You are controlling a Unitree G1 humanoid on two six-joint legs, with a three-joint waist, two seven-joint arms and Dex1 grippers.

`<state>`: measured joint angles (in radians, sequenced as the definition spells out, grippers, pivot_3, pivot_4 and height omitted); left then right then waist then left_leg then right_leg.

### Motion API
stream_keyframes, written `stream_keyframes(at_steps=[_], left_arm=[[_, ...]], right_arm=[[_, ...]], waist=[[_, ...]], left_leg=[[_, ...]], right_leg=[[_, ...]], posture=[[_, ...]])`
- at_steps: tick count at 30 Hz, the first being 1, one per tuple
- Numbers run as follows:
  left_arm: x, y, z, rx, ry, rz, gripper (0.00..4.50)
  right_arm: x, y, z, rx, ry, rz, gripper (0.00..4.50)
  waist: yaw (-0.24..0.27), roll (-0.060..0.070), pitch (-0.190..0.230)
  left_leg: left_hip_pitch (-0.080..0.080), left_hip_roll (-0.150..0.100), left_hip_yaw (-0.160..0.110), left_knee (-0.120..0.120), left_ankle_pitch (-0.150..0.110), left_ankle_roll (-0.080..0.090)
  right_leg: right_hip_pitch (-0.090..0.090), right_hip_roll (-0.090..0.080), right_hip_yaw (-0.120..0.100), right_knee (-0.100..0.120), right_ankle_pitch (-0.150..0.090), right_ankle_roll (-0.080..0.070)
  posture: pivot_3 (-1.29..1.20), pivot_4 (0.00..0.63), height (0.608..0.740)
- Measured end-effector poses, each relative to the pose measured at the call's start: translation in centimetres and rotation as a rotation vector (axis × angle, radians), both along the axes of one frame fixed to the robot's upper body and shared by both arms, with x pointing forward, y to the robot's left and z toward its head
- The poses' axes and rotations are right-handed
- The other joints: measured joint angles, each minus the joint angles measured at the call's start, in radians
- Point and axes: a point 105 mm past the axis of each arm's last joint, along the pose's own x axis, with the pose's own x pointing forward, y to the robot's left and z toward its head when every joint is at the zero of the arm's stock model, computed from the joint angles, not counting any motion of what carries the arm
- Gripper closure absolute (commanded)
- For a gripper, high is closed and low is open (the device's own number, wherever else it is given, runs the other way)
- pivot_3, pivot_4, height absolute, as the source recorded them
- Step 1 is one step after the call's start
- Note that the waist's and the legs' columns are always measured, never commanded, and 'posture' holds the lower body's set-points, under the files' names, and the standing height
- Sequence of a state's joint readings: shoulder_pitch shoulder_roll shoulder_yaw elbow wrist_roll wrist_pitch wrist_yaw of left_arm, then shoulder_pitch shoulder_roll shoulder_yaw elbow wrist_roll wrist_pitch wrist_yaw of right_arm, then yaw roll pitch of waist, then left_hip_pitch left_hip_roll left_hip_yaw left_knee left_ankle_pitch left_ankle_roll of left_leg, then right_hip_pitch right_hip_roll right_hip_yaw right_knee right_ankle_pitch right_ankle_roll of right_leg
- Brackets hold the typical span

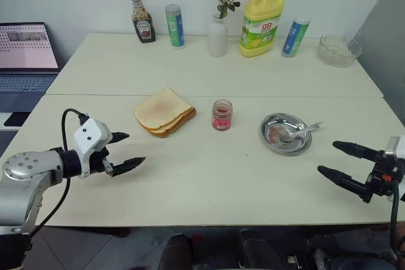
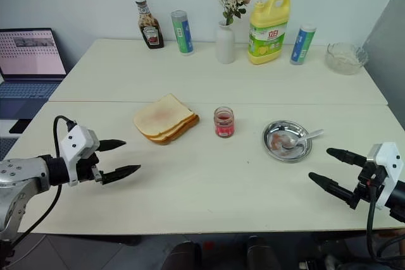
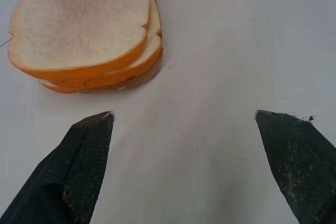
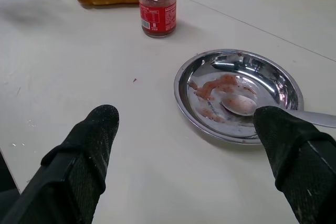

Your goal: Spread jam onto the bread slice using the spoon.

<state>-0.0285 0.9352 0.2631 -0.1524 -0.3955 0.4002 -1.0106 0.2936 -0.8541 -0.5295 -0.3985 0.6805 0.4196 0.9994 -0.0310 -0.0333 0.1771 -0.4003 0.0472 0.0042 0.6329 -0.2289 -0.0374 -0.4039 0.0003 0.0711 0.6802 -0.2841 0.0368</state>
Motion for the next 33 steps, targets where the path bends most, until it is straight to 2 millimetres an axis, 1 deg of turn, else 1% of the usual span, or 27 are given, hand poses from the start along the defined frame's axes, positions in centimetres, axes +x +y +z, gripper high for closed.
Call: stream_keyframes(at_steps=[3, 7, 9, 12, 13, 15, 16, 19, 22, 25, 29, 32, 33], left_arm=[[0.4, 0.4, 0.1, -0.023, -0.024, 0.044, 0.0], [1.8, 1.8, 0.5, -0.133, -0.076, 0.203, 0.0], [2.6, 2.6, 1.1, -0.197, -0.1, 0.281, 0.0], [3.6, 2.9, 2.3, -0.315, -0.124, 0.354, 0.0], [4.1, 3.2, 2.5, -0.363, -0.122, 0.388, 0.0], [4.5, 3.5, 2.4, -0.413, -0.109, 0.428, 0.0], [4.6, 3.5, 2.3, -0.426, -0.105, 0.437, 0.0], [6.0, 3.0, 1.3, -0.514, -0.068, 0.478, 0.0], [7.6, 2.6, 0.9, -0.552, -0.04, 0.505, 0.0], [8.8, 2.3, 0.9, -0.545, -0.037, 0.505, 0.0], [10.0, 1.4, 0.8, -0.551, -0.025, 0.491, 0.0], [10.5, 0.7, 0.6, -0.541, -0.012, 0.467, 0.6], [10.7, 0.6, 0.6, -0.538, -0.009, 0.463, 0.87]], right_arm=[[-0.1, 0.8, 0.1, -0.002, -0.003, 0.027, 0.06], [0.3, 1.9, 0.5, 0.006, -0.014, 0.057, 0.06], [0.7, 2.8, 1.4, 0.02, -0.041, 0.077, 0.06], [1.3, 4.7, 3.2, 0.054, -0.086, 0.13, 0.06], [1.4, 5.5, 3.9, 0.079, -0.088, 0.152, 0.06], [1.4, 6.6, 4.5, 0.108, -0.072, 0.183, 0.06], [1.5, 6.9, 4.5, 0.114, -0.067, 0.19, 0.06], [1.2, 9.0, 5.3, 0.132, -0.063, 0.271, 0.06], [1.0, 10.1, 4.9, 0.119, -0.042, 0.317, 0.06], [0.8, 10.5, 4.4, 0.113, -0.025, 0.338, 0.06], [0.7, 10.5, 4.0, 0.104, -0.016, 0.334, 0.06], [0.8, 10.4, 4.0, 0.095, -0.02, 0.329, 0.0], [0.8, 10.4, 3.9, 0.092, -0.02, 0.327, 0.0]], waist=[[0.0, 0.0, 0.0], [0.0, 0.0, 0.0], [0.0, 0.0, 0.0], [0.0, 0.0, 0.0], [0.0, 0.0, 0.0], [0.0, -0.001, 0.0], [0.0, -0.001, -0.001], [0.0, -0.001, 0.0], [0.006, -0.004, -0.002], [0.005, -0.005, -0.002], [0.004, -0.005, -0.002], [0.004, -0.005, -0.002], [0.004, -0.005, -0.002]], left_leg=[[0.0, 0.0, 0.0, 0.0, 0.0, 0.0], [0.0, 0.0, -0.001, 0.002, 0.0, 0.0], [-0.001, 0.0, -0.002, 0.004, 0.0, 0.0], [-0.001, 0.0, -0.002, 0.007, 0.0, 0.0], [-0.001, 0.0, -0.002, 0.007, 0.0, 0.0], [-0.001, 0.0, -0.003, 0.008, 0.0, 0.0], [-0.001, 0.0, -0.002, 0.008, 0.0, 0.0], [-0.002, 0.0, -0.004, 0.01, 0.0, 0.0], [-0.002, 0.0, -0.005, 0.011, 0.0, 0.0], [-0.002, -0.001, -0.004, 0.011, 0.0, 0.0], [-0.002, -0.001, -0.005, 0.011, 0.0, 0.0], [-0.002, -0.001, -0.005, 0.011, 0.0, 0.0], [-0.002, -0.001, -0.005, 0.011, 0.0, 0.0]], right_leg=[[0.0, 0.0, 0.0, 0.0, 0.0, 0.0], [0.001, 0.001, -0.001, 0.001, 0.0, 0.001], [0.001, 0.001, -0.001, 0.001, 0.001, 0.001], [0.002, 0.001, -0.001, 0.002, 0.002, 0.002], [0.002, 0.001, -0.001, 0.002, 0.002, 0.002], [0.003, 0.001, -0.001, 0.002, 0.003, 0.0], [0.003, 0.001, -0.001, 0.001, 0.003, 0.0], [0.004, 0.001, -0.002, 0.002, 0.004, 0.001], [0.005, 0.001, -0.004, 0.001, 0.004, 0.001], [0.005, 0.0, -0.003, 0.001, 0.005, 0.0], [0.005, 0.001, -0.003, 0.001, 0.005, 0.0], [0.005, 0.001, -0.003, 0.001, 0.005, 0.0], [0.005, 0.001, -0.003, 0.001, 0.005, 0.0]], posture=[[0.0, 0.15, 0.74], [0.0, 0.15, 0.74], [0.0, 0.15, 0.74], [0.0, 0.15, 0.74], [0.0, 0.15, 0.74], [0.0, 0.15, 0.74], [0.0, 0.15, 0.74], [0.0, 0.15, 0.74], [0.0, 0.15, 0.74], [0.0, 0.15, 0.74], [0.0, 0.15, 0.74], [0.0, 0.15, 0.74], [0.0, 0.15, 0.74]])
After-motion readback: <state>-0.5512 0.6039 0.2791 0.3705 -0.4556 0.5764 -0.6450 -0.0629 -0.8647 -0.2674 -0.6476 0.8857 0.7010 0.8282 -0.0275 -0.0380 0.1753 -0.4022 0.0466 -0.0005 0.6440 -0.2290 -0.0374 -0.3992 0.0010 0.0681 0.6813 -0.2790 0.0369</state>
